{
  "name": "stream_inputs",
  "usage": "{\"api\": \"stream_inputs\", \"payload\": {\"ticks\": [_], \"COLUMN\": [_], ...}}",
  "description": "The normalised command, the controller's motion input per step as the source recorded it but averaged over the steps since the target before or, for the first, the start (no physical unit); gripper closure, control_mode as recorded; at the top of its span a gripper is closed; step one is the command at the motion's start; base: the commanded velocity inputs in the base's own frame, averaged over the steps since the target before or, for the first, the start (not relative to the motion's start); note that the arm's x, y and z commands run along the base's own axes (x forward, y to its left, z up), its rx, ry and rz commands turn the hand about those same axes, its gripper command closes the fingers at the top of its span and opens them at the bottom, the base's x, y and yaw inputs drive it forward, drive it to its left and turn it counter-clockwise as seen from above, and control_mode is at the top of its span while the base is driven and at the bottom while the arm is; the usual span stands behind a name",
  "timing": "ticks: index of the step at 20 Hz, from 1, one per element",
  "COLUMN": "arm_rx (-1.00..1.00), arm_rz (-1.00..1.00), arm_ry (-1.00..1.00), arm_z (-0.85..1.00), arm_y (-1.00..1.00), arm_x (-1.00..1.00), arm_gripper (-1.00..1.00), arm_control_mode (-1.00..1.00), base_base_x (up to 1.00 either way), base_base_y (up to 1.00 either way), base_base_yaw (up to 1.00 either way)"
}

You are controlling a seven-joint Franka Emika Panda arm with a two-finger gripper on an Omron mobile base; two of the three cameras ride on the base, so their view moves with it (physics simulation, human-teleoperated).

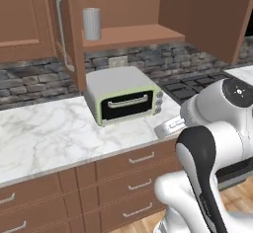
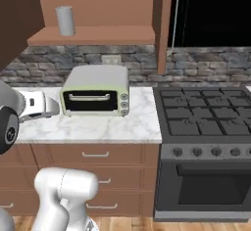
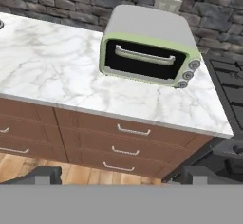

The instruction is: There is a bowl on the dining counter. Grab a lemon wedge from the fridge and place it in the bowl. Then get the liquor bottle and glass cup from the cabinet and place them next to the bowl.

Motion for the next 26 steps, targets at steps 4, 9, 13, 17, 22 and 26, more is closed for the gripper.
{"api": "stream_inputs", "payload": {"ticks": [4,9,13,17,22,26], "arm_rx": [0.00,0.00,0.00,0.00,0.00,0.00], "arm_rz": [0.00,0.00,0.00,0.00,0.00,0.00], "arm_ry": [0.00,0.00,0.00,0.00,0.00,0.00], "arm_z": [0.00,0.00,0.00,0.00,0.00,0.00], "arm_y": [0.00,0.00,0.00,0.00,0.00,0.00], "arm_x": [0.00,0.00,0.00,0.00,0.00,0.00], "arm_gripper": [-1.00,-1.00,-1.00,-1.00,-1.00,-1.00], "arm_control_mode": [1.00,1.00,1.00,1.00,1.00,1.00], "base_base_x": [0.35,0.54,0.76,0.83,0.73,0.88], "base_base_y": [-0.34,-0.14,-0.18,-0.26,-0.22,-0.02], "base_base_yaw": [0.05,0.00,0.03,0.03,0.00,0.03]}}
